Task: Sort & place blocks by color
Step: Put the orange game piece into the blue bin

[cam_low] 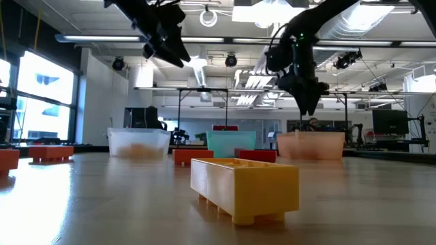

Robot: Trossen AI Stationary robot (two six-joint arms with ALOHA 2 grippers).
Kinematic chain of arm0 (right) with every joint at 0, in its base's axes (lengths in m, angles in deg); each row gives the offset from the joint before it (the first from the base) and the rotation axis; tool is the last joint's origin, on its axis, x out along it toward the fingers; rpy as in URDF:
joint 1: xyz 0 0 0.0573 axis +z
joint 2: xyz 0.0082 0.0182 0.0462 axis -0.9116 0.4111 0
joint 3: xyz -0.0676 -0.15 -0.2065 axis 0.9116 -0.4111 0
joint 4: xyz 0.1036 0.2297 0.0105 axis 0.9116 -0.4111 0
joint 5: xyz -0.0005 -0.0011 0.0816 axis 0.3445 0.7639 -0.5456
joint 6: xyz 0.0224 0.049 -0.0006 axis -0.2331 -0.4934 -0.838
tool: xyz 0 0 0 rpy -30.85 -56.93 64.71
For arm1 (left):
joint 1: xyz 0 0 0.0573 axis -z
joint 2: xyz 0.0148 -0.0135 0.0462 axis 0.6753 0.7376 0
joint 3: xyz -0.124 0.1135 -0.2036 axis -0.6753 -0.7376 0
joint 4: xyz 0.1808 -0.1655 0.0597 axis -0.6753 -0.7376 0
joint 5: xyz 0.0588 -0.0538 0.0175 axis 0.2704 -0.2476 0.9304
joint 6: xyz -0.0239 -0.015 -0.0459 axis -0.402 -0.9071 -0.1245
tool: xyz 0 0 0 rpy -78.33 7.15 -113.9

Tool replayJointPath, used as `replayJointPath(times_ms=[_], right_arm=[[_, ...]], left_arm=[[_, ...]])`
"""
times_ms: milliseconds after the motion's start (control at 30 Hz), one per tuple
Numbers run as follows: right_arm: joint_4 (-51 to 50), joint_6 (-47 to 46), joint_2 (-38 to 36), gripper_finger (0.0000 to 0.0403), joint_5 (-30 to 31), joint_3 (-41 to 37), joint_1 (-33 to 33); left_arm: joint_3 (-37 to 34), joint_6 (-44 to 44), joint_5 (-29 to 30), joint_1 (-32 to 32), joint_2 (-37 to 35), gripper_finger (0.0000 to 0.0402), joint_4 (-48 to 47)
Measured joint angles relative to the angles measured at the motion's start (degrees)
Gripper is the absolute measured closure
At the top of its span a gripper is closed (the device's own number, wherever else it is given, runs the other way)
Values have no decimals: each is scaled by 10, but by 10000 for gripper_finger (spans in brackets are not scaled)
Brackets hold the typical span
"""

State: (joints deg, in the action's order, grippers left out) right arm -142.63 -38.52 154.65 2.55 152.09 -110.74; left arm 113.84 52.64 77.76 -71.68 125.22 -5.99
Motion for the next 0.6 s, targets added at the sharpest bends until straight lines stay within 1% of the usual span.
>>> replayJointPath(times_ms=[100, 200, 400, 500, 600], right_arm=[[0, -8, -23, 247, -1, 0, 8], [0, -20, -46, 247, -1, 0, 19], [1, -60, -88, 247, -1, 0, 50], [1, -90, -105, 247, -1, 0, 64], [1, -118, -118, 247, 1, 0, 81]], left_arm=[[0, -4, -18, 0, 0, 207, -28], [0, -9, -32, 0, 0, 195, -49], [0, -85, -68, 2, 0, 165, -54], [0, -94, -85, 11, 0, 161, -57], [0, -95, -86, 32, 0, 161, -57]])
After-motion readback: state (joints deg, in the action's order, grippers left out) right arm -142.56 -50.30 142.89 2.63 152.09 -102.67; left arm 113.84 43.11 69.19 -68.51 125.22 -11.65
